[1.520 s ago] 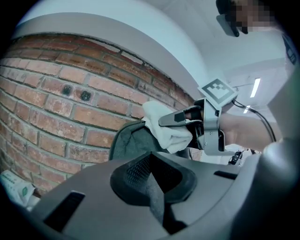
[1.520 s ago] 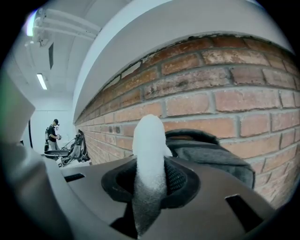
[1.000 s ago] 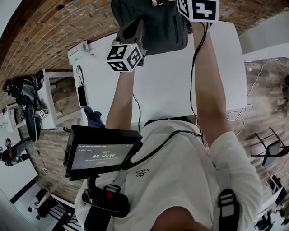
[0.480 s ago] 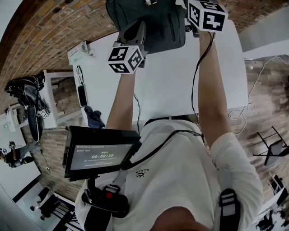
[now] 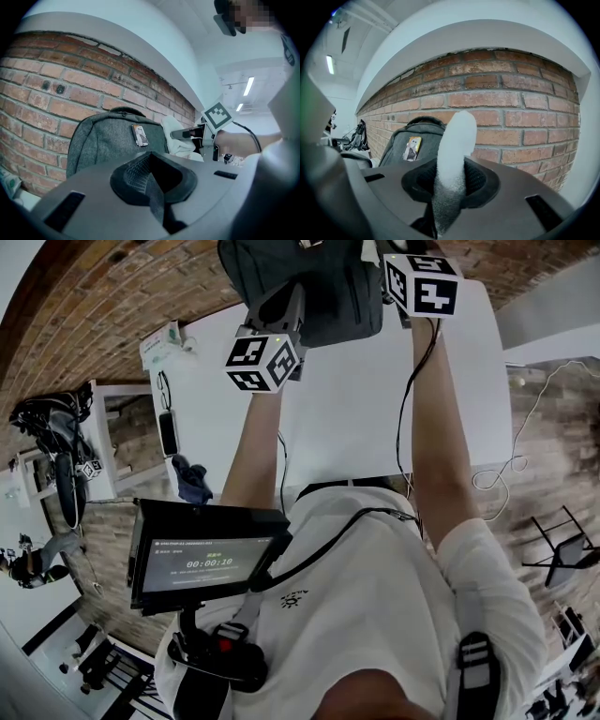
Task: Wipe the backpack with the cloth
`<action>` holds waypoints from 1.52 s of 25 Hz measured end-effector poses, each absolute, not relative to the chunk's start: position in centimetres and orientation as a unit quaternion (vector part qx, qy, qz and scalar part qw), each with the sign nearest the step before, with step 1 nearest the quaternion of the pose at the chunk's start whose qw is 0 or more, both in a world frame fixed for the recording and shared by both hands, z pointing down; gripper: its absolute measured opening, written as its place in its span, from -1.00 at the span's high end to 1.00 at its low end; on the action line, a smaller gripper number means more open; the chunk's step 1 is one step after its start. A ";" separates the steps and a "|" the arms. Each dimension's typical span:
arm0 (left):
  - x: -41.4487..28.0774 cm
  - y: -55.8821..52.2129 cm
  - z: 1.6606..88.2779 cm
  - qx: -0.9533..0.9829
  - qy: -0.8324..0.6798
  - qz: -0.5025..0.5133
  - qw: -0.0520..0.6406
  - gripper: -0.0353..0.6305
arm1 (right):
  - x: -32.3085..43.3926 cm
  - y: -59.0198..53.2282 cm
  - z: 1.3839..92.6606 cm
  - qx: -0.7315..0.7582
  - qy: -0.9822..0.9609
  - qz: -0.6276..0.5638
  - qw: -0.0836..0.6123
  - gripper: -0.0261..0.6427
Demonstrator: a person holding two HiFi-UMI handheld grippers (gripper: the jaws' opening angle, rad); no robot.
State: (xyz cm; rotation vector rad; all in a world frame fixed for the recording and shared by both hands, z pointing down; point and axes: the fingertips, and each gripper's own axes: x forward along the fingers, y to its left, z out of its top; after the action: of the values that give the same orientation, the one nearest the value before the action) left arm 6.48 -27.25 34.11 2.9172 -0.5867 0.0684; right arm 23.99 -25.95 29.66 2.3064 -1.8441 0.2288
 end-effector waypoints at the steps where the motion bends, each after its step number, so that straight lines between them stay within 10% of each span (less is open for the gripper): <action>1: 6.4 -27.1 34.3 0.976 -0.198 0.023 0.084 0.89 | 23.5 -25.8 29.9 0.774 -0.621 0.070 0.098 0.63; 11: 3.3 -25.3 37.1 0.970 -0.219 0.030 0.101 0.89 | 8.4 -24.9 40.7 0.625 -0.730 0.007 0.275 0.63; 38: -5.4 -27.4 39.3 0.953 -0.273 0.029 0.125 0.89 | 5.0 -31.3 38.6 0.638 -0.731 -0.027 0.241 0.63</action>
State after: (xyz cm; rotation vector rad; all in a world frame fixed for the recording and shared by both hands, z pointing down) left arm -5.43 -27.45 39.35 2.7775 -0.7944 0.0833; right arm 4.99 -31.27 38.62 1.7459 -1.9996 -0.0750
